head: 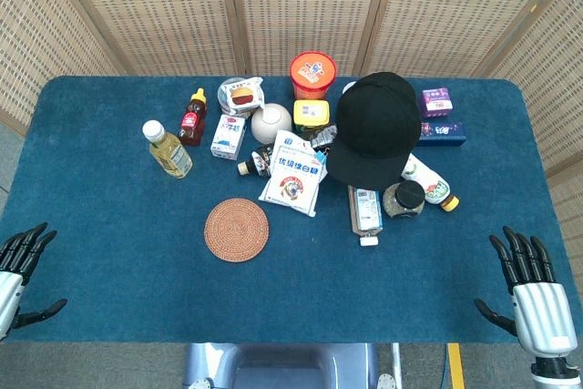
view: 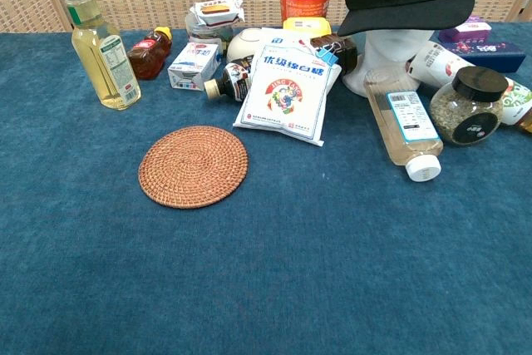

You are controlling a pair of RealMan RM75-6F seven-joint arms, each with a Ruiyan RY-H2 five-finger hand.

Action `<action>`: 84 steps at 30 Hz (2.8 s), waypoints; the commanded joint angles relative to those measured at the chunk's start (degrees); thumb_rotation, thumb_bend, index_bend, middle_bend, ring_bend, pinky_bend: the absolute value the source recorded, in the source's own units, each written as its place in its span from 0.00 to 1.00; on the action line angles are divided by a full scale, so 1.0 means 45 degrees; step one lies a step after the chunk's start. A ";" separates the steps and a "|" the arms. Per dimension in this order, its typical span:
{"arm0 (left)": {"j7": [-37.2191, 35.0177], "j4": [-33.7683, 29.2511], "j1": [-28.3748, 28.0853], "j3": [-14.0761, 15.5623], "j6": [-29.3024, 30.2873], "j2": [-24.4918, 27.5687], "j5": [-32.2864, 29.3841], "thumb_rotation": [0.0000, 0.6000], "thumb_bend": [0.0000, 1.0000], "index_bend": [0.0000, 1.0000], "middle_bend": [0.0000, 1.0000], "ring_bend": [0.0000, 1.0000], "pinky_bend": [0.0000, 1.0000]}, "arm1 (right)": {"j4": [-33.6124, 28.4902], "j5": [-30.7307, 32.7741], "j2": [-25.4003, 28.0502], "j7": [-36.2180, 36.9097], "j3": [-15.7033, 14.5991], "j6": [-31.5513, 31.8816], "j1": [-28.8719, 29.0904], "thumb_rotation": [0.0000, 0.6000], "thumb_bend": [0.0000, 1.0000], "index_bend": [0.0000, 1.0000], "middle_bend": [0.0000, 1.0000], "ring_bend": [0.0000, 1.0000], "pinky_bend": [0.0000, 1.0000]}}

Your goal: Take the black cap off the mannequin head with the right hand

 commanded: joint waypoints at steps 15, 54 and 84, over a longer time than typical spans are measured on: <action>-0.0022 -0.0032 0.0085 0.0045 0.0193 0.0066 0.0253 1.00 0.08 0.00 0.00 0.00 0.04 | 0.0570 -0.0026 -0.0919 0.0026 0.0665 0.0288 0.0300 1.00 0.00 0.09 0.04 0.01 0.02; -0.1734 0.0129 0.0064 0.0043 0.0372 0.0630 0.0298 1.00 0.08 0.00 0.00 0.00 0.04 | 0.7027 0.0548 -0.7068 -0.4107 0.3702 -0.2426 0.6106 1.00 0.00 0.24 0.25 0.24 0.31; -0.0959 -0.0303 0.0141 0.0122 -0.0061 0.0867 0.0019 1.00 0.09 0.00 0.00 0.00 0.04 | 1.1381 0.1045 -0.9640 -0.4050 0.3786 -0.1591 0.8104 1.00 0.27 0.30 0.29 0.27 0.41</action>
